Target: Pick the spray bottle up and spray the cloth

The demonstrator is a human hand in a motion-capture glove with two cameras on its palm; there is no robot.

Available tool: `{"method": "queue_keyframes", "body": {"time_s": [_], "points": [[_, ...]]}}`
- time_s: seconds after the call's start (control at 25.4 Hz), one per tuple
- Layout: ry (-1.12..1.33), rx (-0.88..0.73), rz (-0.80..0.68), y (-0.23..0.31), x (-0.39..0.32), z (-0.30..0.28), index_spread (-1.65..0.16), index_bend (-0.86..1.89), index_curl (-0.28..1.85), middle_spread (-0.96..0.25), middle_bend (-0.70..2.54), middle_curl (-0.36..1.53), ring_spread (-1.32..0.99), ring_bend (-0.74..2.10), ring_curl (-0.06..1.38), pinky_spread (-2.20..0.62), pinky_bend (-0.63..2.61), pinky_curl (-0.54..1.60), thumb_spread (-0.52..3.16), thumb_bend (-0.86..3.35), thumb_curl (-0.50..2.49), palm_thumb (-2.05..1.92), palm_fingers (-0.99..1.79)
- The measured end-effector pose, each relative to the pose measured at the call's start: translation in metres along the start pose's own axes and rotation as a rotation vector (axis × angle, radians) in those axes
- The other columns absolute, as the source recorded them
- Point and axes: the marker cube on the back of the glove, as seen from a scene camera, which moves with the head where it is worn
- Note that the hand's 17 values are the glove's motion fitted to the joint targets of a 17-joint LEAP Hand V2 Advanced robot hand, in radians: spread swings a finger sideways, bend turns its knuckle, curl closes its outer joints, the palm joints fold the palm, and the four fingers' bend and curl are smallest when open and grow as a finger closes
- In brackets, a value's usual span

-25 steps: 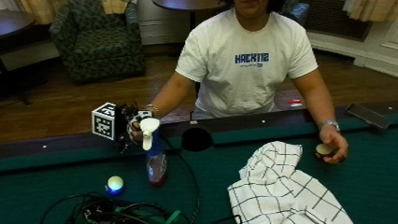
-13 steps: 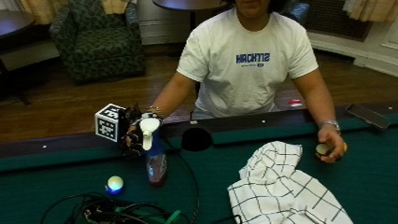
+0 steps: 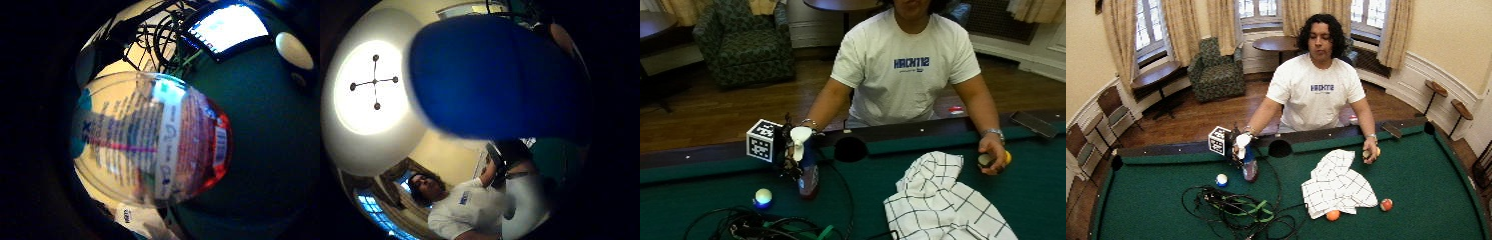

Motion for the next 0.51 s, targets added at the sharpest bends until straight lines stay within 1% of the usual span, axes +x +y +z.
{"method": "queue_keyframes", "body": {"time_s": [0.08, 0.24, 0.51], "points": [[0.000, 0.031, -0.001, -0.004, 0.001, 0.003, -0.35, 0.19, 0.41, -0.19, 0.36, 0.49, -0.17, 0.53, 0.43, 0.09, 0.27, 0.40, 0.83, -0.04, 0.46, 0.69, 0.63], [0.008, 0.086, -0.003, -0.011, 0.004, 0.007, -0.36, 0.18, 0.40, -0.21, 0.33, 0.47, -0.19, 0.52, 0.41, 0.07, 0.24, 0.38, 0.86, -0.03, 0.45, 0.69, 0.82], [0.002, 0.090, -0.017, -0.028, 0.006, 0.018, -0.35, 0.14, 0.38, -0.23, 0.30, 0.45, -0.21, 0.53, 0.42, 0.01, 0.19, 0.37, 0.86, -0.03, 0.42, 0.69, 0.95]]}}
